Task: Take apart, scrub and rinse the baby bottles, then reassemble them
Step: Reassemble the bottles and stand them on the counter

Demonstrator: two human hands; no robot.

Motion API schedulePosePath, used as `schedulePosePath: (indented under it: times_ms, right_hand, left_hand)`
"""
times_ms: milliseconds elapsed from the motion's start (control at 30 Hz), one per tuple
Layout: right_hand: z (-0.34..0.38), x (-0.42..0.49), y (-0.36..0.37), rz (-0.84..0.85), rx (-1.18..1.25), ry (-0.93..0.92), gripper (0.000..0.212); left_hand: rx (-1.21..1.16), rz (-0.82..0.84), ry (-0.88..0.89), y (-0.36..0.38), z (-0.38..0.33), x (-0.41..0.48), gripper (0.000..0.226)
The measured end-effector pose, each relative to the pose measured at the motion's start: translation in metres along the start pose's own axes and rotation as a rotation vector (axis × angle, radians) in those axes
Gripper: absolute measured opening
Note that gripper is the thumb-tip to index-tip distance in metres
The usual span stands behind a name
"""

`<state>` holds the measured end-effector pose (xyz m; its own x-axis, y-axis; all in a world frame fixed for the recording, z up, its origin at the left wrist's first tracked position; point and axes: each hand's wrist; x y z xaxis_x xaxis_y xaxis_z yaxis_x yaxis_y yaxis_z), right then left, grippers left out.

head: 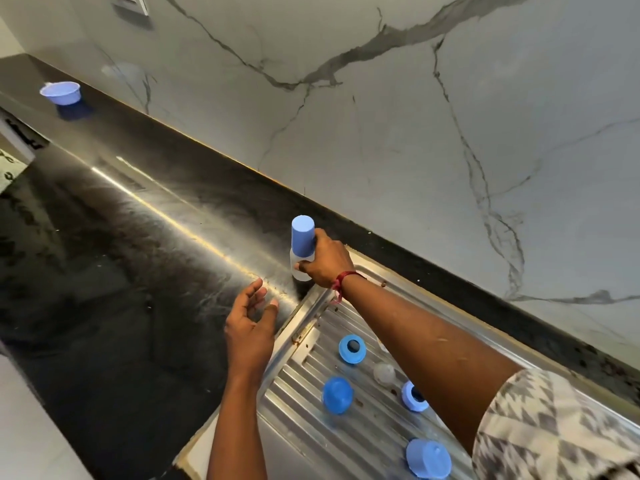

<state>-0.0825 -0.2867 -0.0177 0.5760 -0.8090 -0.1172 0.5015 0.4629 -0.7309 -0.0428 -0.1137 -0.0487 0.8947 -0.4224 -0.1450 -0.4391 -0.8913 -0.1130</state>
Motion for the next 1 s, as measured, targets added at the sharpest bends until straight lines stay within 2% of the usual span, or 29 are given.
schedulePosePath:
  times_ms: [433,733,1000]
  right_hand:
    - [-0.005,-0.053,-0.034,-0.102,0.023,0.017,0.08]
    - [-0.021,-0.152,-0.089,-0.247,0.163,-0.061,0.051]
    - [-0.061,-0.243,-0.127,-0.356,0.28,0.006,0.023]
  left_hand:
    - [0.005,0.074,0.097,0.013,-0.032,-0.036,0.037]
    - [0.035,0.207,0.196,0.023,-0.042,-0.111,0.033]
    - [0.058,0.315,0.205,0.024,-0.038,-0.182,0.035]
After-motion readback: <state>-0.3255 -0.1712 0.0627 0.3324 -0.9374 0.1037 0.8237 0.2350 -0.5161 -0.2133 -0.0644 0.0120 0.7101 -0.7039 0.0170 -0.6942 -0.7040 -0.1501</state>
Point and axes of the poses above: each hand's wrist, its own x-axis towards the middle knuckle, its own y-axis out of the palm, z = x × y, and after that the axes turned 8 degrees about -z, right-handed
